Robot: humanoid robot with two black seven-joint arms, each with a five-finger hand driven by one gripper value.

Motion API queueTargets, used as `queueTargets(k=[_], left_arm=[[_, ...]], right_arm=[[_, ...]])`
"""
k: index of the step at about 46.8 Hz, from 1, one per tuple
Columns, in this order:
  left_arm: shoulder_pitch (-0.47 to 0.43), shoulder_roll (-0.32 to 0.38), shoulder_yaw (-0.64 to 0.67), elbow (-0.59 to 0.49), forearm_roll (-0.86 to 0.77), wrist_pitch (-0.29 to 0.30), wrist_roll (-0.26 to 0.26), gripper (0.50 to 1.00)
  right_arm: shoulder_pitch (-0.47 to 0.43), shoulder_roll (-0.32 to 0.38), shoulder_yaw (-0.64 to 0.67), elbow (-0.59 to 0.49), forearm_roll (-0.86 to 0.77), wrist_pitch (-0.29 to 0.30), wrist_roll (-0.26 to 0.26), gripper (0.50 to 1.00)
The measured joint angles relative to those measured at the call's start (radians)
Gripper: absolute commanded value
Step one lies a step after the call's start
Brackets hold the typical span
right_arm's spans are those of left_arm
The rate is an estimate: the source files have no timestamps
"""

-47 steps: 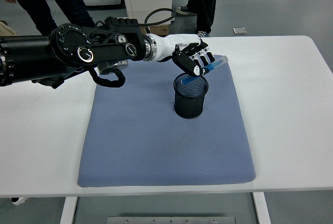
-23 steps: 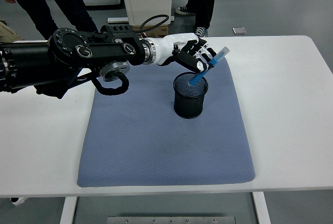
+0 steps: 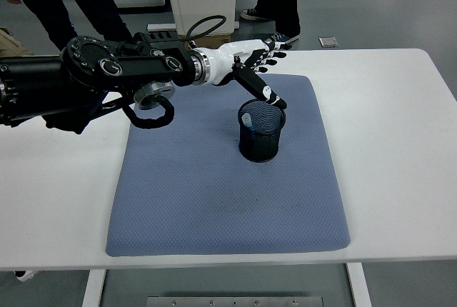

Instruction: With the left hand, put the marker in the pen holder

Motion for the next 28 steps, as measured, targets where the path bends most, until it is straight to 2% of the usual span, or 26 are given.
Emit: queueTargets(k=[16,21,28], left_arm=[[0.021,0.15,-0.03,0.091,0.013,0.01,0.003,1.0],[0.078,0.204,-0.04,0.115,0.01,0.018,0.002,1.0],[0.225,0.212,-0.155,0.188,0.009,0.065,0.0,1.0]], right_arm=[[0.0,0.0,0.0,0.0,0.0,0.0,0.0,1.0],[0.0,0.0,0.0,0.0,0.0,0.0,0.0,1.0],[0.0,0.0,0.0,0.0,0.0,0.0,0.0,1.0]])
